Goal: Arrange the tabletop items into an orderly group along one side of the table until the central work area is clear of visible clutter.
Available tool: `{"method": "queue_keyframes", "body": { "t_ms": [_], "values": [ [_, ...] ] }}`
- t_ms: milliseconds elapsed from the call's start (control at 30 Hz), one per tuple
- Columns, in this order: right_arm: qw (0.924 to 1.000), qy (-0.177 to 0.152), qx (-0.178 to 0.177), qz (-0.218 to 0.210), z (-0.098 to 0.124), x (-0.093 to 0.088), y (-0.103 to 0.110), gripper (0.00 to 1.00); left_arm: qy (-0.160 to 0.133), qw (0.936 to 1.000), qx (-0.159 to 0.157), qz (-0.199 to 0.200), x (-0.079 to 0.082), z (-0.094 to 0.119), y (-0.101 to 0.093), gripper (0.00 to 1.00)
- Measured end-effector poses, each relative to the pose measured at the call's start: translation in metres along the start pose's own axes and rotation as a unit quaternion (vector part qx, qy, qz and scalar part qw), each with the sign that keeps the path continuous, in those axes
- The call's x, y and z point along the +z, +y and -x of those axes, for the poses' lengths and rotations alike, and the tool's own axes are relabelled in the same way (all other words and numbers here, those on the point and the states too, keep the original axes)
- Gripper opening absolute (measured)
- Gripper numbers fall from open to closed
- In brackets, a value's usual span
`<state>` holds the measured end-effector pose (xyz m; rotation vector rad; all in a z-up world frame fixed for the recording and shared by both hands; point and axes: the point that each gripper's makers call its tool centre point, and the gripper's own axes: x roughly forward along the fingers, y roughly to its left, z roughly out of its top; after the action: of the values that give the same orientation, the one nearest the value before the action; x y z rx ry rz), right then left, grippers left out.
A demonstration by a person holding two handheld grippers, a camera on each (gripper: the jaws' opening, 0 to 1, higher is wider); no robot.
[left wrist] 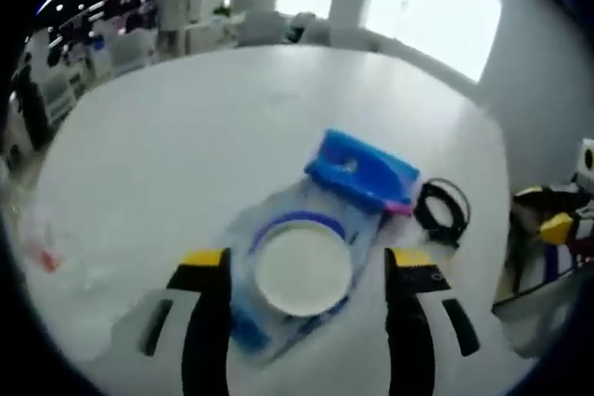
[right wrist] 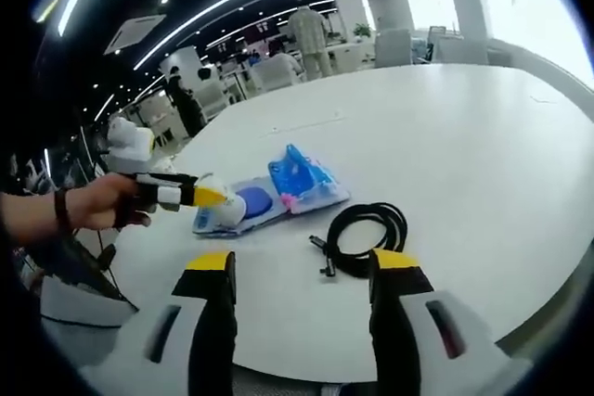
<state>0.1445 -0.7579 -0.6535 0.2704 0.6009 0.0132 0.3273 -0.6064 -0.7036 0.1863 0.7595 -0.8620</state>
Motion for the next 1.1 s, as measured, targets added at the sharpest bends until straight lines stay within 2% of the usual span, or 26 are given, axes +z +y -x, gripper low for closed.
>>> {"method": "queue_keyframes", "body": {
  "t_ms": [67, 133, 267, 467, 567, 767, 900, 1033, 1100],
  "values": [
    [1.0000, 0.002, 0.000, -0.002, 0.000, -0.001, 0.000, 0.56, 0.002, 1.0000, 0.008, -0.004, -0.001, -0.001, 0.001, 0.42],
    [0.9999, 0.010, -0.001, -0.006, -0.001, -0.004, 0.000, 0.54, -0.002, 0.9999, 0.012, 0.000, -0.001, -0.002, 0.003, 0.41],
    [1.0000, 0.004, -0.002, -0.006, 0.000, -0.002, -0.001, 0.54, -0.011, 0.9997, 0.019, 0.008, 0.003, 0.000, 0.007, 0.40],
    [1.0000, 0.002, 0.003, -0.008, 0.000, -0.001, 0.001, 0.53, -0.030, 0.9990, 0.018, 0.027, 0.012, 0.019, 0.001, 0.40],
    [0.9999, 0.015, 0.008, 0.003, -0.003, -0.004, 0.005, 0.53, -0.040, 0.9986, 0.018, 0.031, 0.018, 0.029, 0.001, 0.39],
    [0.9985, 0.026, 0.039, 0.027, -0.009, -0.003, 0.023, 0.53, -0.054, 0.9979, 0.016, 0.032, 0.020, 0.051, 0.001, 0.39],
    [0.9958, 0.047, 0.053, 0.058, -0.014, -0.009, 0.033, 0.52, -0.061, 0.9975, 0.017, 0.029, 0.019, 0.067, 0.003, 0.39],
    [0.9953, 0.043, 0.070, 0.051, -0.019, -0.006, 0.042, 0.52, -0.072, 0.9968, 0.018, 0.032, 0.019, 0.079, 0.004, 0.39],
    [0.9950, 0.040, 0.086, 0.030, -0.025, -0.004, 0.051, 0.52, -0.079, 0.9962, 0.018, 0.033, 0.019, 0.088, 0.006, 0.39]
  ]
}}
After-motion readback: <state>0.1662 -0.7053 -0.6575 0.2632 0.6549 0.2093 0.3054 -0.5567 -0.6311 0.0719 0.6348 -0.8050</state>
